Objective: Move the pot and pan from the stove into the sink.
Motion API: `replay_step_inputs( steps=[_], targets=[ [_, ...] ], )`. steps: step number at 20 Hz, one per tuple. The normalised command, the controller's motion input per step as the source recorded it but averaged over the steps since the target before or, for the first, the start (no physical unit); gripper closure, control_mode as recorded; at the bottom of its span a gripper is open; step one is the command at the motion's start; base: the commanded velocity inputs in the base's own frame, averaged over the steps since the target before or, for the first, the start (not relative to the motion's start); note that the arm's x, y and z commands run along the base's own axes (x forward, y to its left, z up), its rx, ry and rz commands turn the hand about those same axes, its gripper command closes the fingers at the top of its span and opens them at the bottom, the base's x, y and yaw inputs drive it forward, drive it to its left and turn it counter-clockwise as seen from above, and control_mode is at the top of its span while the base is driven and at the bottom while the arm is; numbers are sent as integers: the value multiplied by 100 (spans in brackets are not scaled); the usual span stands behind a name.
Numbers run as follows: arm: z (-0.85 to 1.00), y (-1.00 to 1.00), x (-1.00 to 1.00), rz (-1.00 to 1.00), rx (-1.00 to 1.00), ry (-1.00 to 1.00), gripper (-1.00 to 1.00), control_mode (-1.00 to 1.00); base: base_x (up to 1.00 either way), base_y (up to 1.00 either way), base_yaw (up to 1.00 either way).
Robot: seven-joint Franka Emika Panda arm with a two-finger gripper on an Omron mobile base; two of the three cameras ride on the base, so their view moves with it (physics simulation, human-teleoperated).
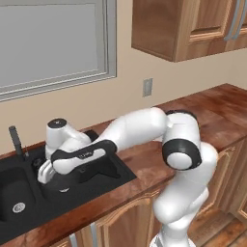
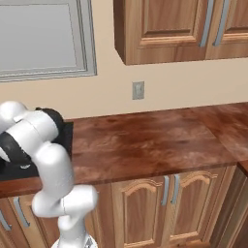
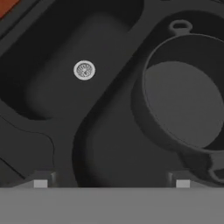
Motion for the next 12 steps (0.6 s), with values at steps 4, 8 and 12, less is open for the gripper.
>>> replay_step_inputs(
  steps=[4, 8, 12],
  targets=[
    [27, -62, -51, -8, 16, -12, -100, -100, 0, 0, 0],
    [14, -64, -51, 0, 18, -33, -100, -100, 0, 0, 0],
    [17, -60, -43, 0, 20, -36, -100, -100, 0, 0, 0]
  ],
)
